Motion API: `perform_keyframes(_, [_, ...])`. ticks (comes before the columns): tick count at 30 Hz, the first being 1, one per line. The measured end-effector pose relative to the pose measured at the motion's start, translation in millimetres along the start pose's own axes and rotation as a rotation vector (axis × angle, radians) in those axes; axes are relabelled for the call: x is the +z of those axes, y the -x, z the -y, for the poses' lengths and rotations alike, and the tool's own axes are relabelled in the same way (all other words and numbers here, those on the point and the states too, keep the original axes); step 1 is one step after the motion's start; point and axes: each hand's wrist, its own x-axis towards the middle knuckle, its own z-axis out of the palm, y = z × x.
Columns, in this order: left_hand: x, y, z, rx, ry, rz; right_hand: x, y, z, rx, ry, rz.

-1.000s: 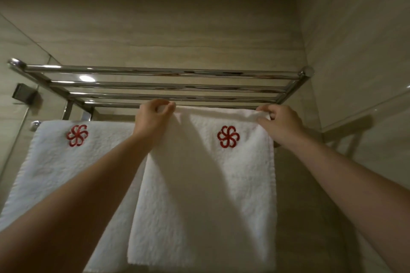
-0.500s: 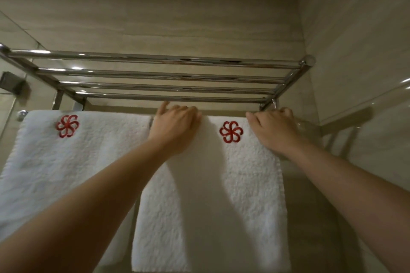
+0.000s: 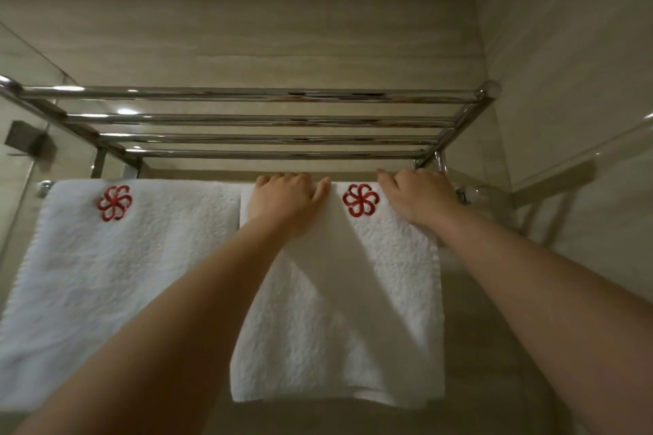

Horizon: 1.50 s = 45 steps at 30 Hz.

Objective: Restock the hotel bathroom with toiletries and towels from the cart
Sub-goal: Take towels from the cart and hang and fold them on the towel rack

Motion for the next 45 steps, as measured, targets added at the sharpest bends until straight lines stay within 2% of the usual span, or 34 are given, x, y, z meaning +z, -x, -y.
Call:
perform_keyframes(6, [-10,17,-13,-0.004,0.006,0.108,-13,17,2,0.003,0.098,0.054])
perform_keyframes(9, [-18,36,-23,0.117,0.073,0.086,-24,35,3,-0.032,0.159,0.023])
perform_keyframes(12, [-35,55,-33,0.231,0.112,0.150,-46,58,8,-0.056,0.213,0.028])
perform_keyframes(16, [-73,84,-42,0.339,0.169,0.302,-86,97,25,-0.072,0.238,0.096])
perform_keyframes(18, [-96,103,-41,0.382,0.261,0.331,-106,125,36,-0.070,0.230,0.193])
perform_keyframes(21, [-132,139,-35,0.470,0.339,0.363,-134,172,55,0.032,0.172,0.390])
perform_keyframes(26, [-184,202,-15,0.521,0.384,0.638,-178,236,95,0.191,0.158,0.673])
perform_keyframes(30, [-218,250,-10,0.543,0.465,0.775,-210,281,124,0.269,0.103,0.814])
perform_keyframes(38, [-253,308,-34,0.727,0.513,0.990,-281,376,155,0.338,0.250,0.987])
perform_keyframes(42, [-266,332,-62,0.782,0.644,1.010,-325,421,160,0.434,0.183,1.044])
perform_keyframes(45, [-278,357,-91,0.866,0.739,1.029,-362,460,160,0.547,0.111,1.000])
